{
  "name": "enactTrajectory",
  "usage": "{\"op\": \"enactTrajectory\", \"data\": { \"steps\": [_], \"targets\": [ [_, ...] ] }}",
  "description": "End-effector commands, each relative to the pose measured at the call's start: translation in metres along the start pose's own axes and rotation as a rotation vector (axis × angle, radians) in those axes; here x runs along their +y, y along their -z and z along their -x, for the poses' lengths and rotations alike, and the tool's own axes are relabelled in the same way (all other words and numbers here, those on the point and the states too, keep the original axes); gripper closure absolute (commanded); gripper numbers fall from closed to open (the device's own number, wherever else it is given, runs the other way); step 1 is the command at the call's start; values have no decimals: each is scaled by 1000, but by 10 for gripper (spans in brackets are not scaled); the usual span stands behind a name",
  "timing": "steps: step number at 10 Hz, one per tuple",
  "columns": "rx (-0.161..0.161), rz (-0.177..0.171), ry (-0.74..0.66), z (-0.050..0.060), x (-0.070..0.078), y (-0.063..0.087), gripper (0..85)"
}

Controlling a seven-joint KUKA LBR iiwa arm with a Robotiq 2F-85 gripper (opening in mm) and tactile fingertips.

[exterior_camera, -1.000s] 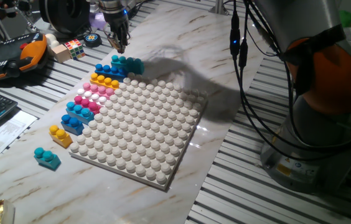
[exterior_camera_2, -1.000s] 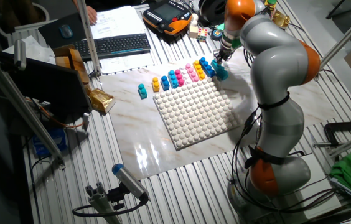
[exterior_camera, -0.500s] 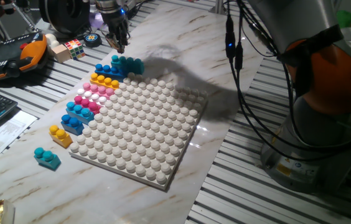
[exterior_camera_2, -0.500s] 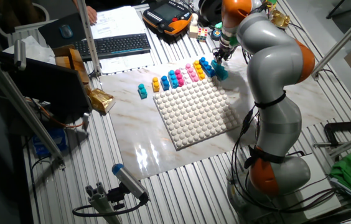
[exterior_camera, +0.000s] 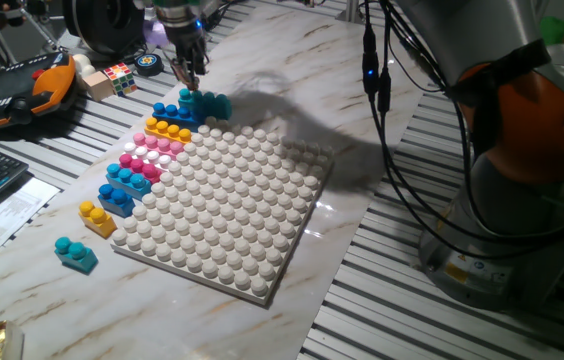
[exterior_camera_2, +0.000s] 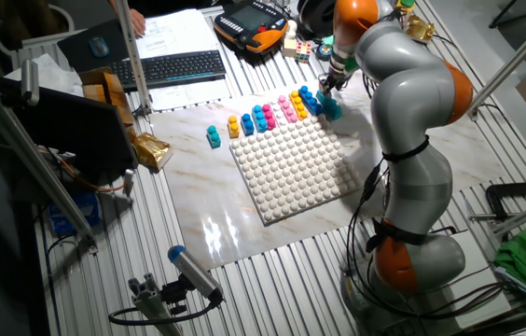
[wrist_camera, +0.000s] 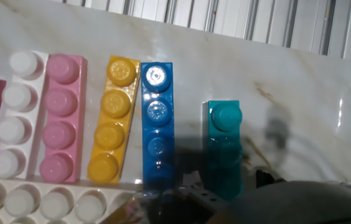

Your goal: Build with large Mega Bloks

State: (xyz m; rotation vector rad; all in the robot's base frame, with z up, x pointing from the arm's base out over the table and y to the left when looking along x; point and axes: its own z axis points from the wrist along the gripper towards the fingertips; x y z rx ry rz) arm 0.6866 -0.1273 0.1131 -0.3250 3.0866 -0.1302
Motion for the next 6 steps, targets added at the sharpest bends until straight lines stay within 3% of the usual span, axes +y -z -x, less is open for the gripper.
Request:
{"op": "enactTrajectory", "data": {
  "steps": [1,6],
  "targets": [
    [-10,-2,9,2,-1,-6,343],
    [-52,20,40,7,-6,-40,337]
  ]
}}
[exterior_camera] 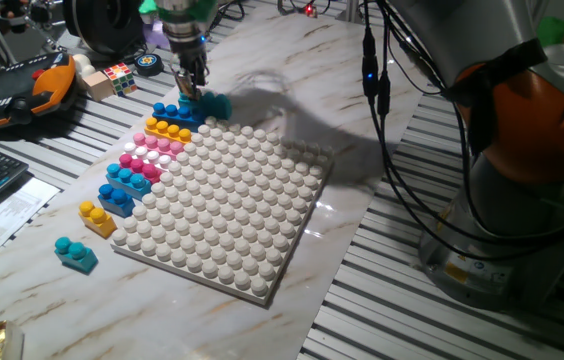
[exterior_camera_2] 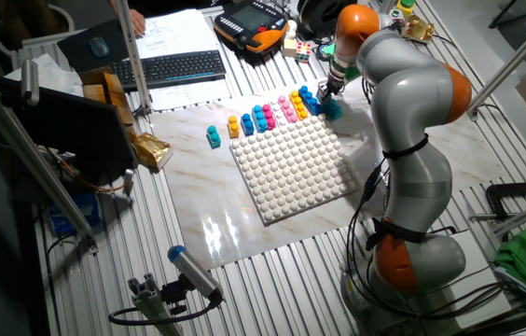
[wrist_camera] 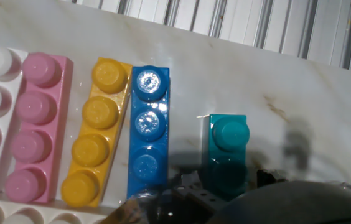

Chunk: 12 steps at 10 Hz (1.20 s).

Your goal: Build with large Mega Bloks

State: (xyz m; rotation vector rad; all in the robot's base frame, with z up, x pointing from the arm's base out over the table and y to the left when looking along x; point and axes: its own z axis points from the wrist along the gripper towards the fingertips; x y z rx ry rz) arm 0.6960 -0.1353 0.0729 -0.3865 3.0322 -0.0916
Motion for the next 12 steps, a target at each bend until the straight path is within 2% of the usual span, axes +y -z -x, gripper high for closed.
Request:
{"op": "enactTrajectory", "data": {
  "steps": [1,4,5,6,7,8,10,11,12],
  "targets": [
    [-4,-1,1,0,0,-3,337],
    [-23,7,12,-3,-2,-16,350],
    [-19,8,22,-3,-1,-16,400],
    [-11,2,42,-4,-2,-16,510],
    [-5,5,71,-5,-3,-16,770],
    [-9,12,81,-5,-2,-11,843],
    [45,-11,53,-10,-1,26,843],
    [76,-3,26,-18,-3,48,843],
    [89,7,0,-25,-1,61,843]
  ]
}}
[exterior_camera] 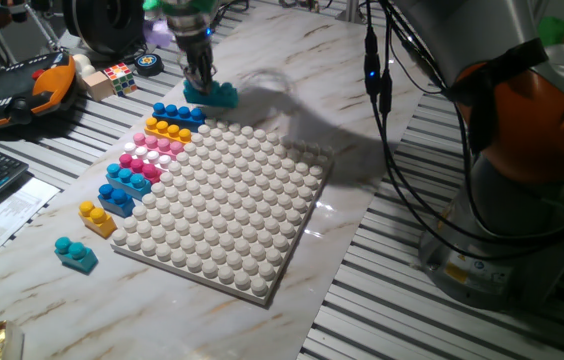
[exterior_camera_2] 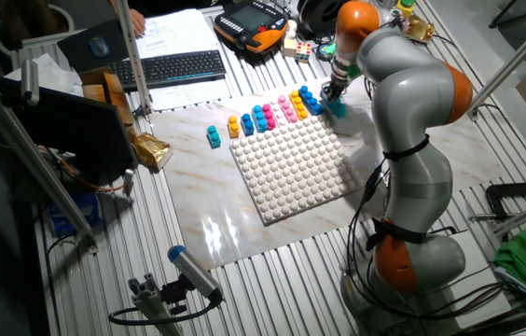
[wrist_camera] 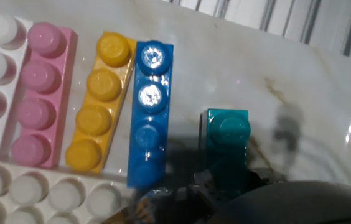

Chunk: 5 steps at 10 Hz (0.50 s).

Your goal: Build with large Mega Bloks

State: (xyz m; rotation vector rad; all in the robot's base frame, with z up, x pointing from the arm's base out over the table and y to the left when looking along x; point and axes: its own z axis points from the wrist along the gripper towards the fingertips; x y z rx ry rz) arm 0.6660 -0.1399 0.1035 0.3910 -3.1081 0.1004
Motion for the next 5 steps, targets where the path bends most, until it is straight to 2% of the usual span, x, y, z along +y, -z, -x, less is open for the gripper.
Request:
{"op": "enactTrajectory", "data": {
  "steps": [1,2,5],
  "targets": [
    [8,8,-20,-6,3,35,843],
    [5,34,-55,-13,10,39,843],
    [20,43,-136,-26,41,49,843]
  ]
}}
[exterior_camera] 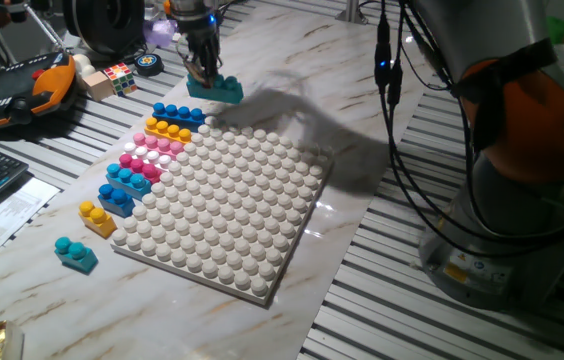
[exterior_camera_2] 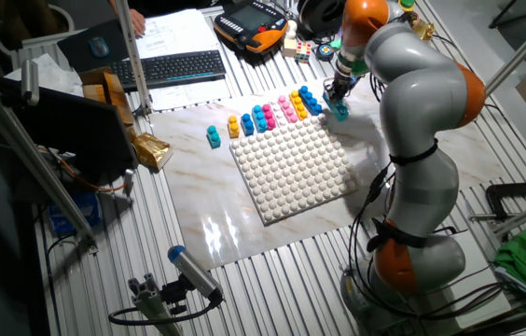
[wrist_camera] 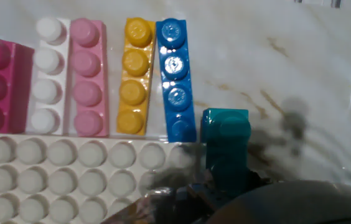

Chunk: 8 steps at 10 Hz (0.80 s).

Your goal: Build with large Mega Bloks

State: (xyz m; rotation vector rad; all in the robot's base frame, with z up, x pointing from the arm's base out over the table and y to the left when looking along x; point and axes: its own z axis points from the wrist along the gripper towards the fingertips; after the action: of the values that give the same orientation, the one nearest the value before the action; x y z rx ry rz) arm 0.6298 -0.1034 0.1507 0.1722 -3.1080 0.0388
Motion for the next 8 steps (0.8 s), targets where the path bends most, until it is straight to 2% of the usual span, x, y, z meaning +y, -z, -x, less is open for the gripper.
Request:
{"op": "enactTrajectory", "data": {
  "steps": [1,4,6,8],
  "targets": [
    [2,0,-22,-4,9,0,843],
    [-12,-4,-71,-16,30,-11,843],
    [-13,-13,-54,-18,35,-17,843],
    [1,-23,-31,-18,41,-22,843]
  ]
}}
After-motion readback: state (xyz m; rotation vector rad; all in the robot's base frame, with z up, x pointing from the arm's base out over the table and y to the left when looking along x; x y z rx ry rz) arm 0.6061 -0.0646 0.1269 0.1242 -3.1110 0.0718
